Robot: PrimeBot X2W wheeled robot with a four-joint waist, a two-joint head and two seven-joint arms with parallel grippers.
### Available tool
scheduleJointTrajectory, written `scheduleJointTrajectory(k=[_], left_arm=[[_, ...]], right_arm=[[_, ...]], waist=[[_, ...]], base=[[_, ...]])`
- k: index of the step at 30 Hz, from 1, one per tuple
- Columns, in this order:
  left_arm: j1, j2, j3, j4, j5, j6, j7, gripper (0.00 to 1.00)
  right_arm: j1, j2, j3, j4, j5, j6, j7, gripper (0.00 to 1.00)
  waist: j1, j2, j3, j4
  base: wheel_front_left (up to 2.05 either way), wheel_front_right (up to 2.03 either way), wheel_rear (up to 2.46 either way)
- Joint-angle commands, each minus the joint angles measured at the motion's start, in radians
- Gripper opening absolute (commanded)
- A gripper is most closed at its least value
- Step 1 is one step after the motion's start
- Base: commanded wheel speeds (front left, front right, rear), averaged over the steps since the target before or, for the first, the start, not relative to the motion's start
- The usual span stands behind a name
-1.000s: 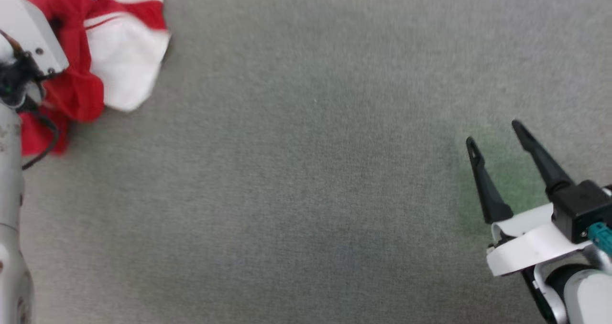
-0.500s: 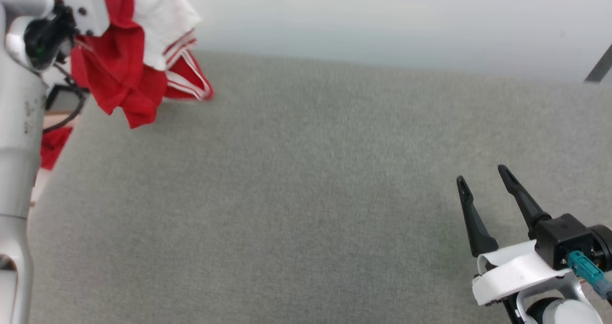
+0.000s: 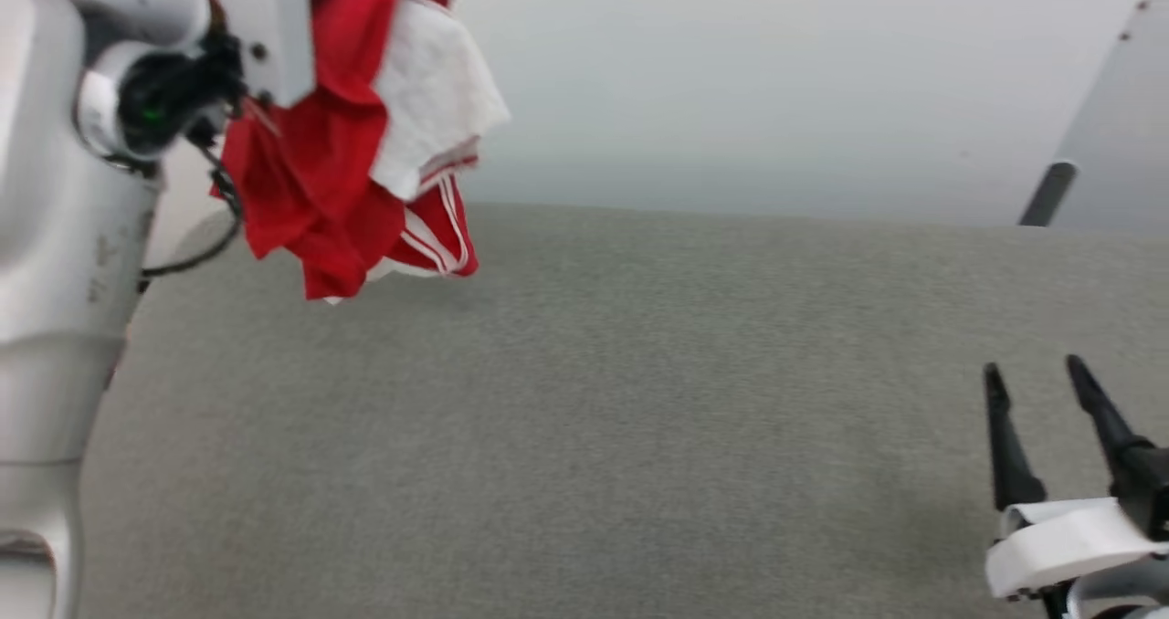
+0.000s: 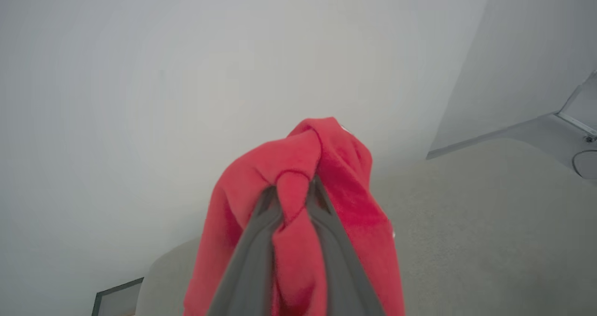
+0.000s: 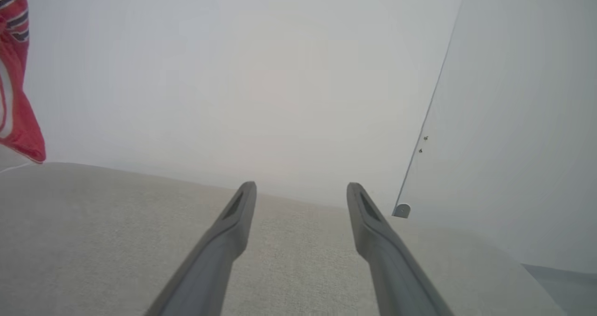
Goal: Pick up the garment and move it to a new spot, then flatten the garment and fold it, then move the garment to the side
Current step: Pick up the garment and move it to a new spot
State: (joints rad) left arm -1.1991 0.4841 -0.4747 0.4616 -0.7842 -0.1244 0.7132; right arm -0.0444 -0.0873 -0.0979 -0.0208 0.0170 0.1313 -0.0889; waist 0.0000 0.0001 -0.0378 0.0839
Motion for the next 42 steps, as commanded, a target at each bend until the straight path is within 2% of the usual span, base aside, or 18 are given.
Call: scheduleJointTrajectory(k=[1,3,12,15,22,31,39,40,41,42], left_arm=[[0.020,-0.001,-0.003,-0.029,-0.006,0.010,0.015,0.00],[0.031,-0.009,-0.007,-0.056,-0.016,0.015,0.026,0.00],[0.136,-0.055,-0.056,-0.273,-0.046,0.092,0.113,0.00],[0.182,-0.069,-0.080,-0.322,-0.052,0.108,0.130,0.00],[0.326,-0.052,-0.136,-0.395,-0.058,0.136,0.156,0.00],[0.534,0.008,-0.175,-0.385,-0.087,0.140,0.150,0.00],[0.650,0.017,-0.215,-0.288,-0.109,0.105,0.131,0.00],[0.655,0.015,-0.218,-0.278,-0.110,0.099,0.126,0.09],[0.657,0.011,-0.220,-0.267,-0.110,0.093,0.118,0.27],[0.659,0.008,-0.220,-0.257,-0.112,0.089,0.110,0.52]], right_arm=[[0.015,0.000,-0.022,0.003,-0.012,-0.001,-0.003,1.00],[0.018,-0.002,-0.039,0.004,-0.016,-0.001,-0.004,1.00],[0.030,0.004,-0.144,0.006,-0.026,-0.001,-0.005,1.00],[0.032,0.009,-0.151,0.008,-0.027,-0.001,-0.008,1.00],[0.043,0.022,-0.135,0.008,-0.022,-0.001,-0.008,1.00],[0.048,0.033,-0.114,0.042,-0.005,-0.001,-0.026,1.00],[0.050,0.036,-0.089,0.067,0.000,-0.001,-0.026,1.00],[0.050,0.036,-0.084,0.068,-0.001,-0.001,-0.025,1.00],[0.050,0.036,-0.079,0.070,-0.001,-0.001,-0.024,1.00],[0.050,0.036,-0.073,0.069,-0.001,-0.001,-0.023,1.00]], waist=[[0.0000,-0.0001,-0.016,-0.062],[0.0000,-0.0001,-0.016,-0.075],[0.0000,-0.0001,0.001,-0.197],[0.0000,-0.0001,0.011,-0.232],[0.0000,-0.0001,0.032,-0.294],[0.0000,-0.0001,0.058,-0.321],[0.0000,-0.0001,0.047,-0.304],[0.0000,-0.0001,0.044,-0.301],[0.0000,-0.0001,0.039,-0.297],[0.0000,-0.0001,0.036,-0.292]], base=[[0.00,0.00,0.00],[0.00,0.00,0.00],[0.00,0.00,0.00],[0.00,0.00,0.00],[0.00,0.00,0.00],[0.00,0.00,0.00],[0.00,0.00,0.00],[0.00,0.00,0.00],[0.00,0.00,0.00],[0.00,0.00,0.00]])
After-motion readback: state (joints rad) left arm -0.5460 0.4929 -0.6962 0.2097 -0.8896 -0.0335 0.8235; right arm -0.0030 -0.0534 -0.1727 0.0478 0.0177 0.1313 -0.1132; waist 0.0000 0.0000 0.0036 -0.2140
